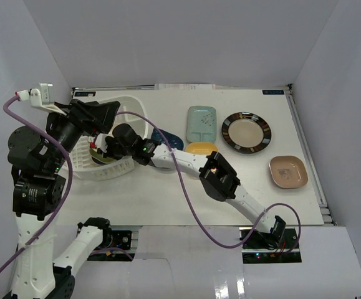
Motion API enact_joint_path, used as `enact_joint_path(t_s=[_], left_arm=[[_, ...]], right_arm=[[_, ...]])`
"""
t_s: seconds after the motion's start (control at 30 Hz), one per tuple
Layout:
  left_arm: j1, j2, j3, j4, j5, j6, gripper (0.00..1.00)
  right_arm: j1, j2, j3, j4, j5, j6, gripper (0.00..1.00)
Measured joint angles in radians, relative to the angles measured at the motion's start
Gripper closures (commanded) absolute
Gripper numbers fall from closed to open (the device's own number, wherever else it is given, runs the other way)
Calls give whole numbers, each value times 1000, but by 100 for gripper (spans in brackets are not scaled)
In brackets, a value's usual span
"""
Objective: Place the plates into the plastic bin on the countertop
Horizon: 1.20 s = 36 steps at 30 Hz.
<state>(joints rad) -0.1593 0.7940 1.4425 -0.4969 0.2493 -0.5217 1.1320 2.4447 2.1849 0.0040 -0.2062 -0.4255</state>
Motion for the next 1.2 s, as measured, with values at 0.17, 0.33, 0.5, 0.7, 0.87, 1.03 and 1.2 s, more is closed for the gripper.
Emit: enact_joint_path(t_s=[0.17,0.33,0.5,0.7,0.87,1.03,1.2], left_arm=[[0,23,-13,-10,14,-8,2],[0,33,-13,-31,32,-23,2],[0,49,-7,-50,68,-49,2],[-4,105,-87,15,211,-129,13],[-232,237,-268,83,154,-182,30],[-566,500,-288,105,-60,-181,29],[-676,696,-289,115,-279,-167,28]], right_arm=[[3,36,-2,47,5,37,42],[3,25,15,140,17,106,50],[2,-251,-329,279,80,187,74],[-30,-814,-920,465,238,309,92],[-220,-1281,-1358,458,425,481,92],[-563,-1589,-1663,246,575,652,77],[-838,-1696,-1775,59,595,734,41]])
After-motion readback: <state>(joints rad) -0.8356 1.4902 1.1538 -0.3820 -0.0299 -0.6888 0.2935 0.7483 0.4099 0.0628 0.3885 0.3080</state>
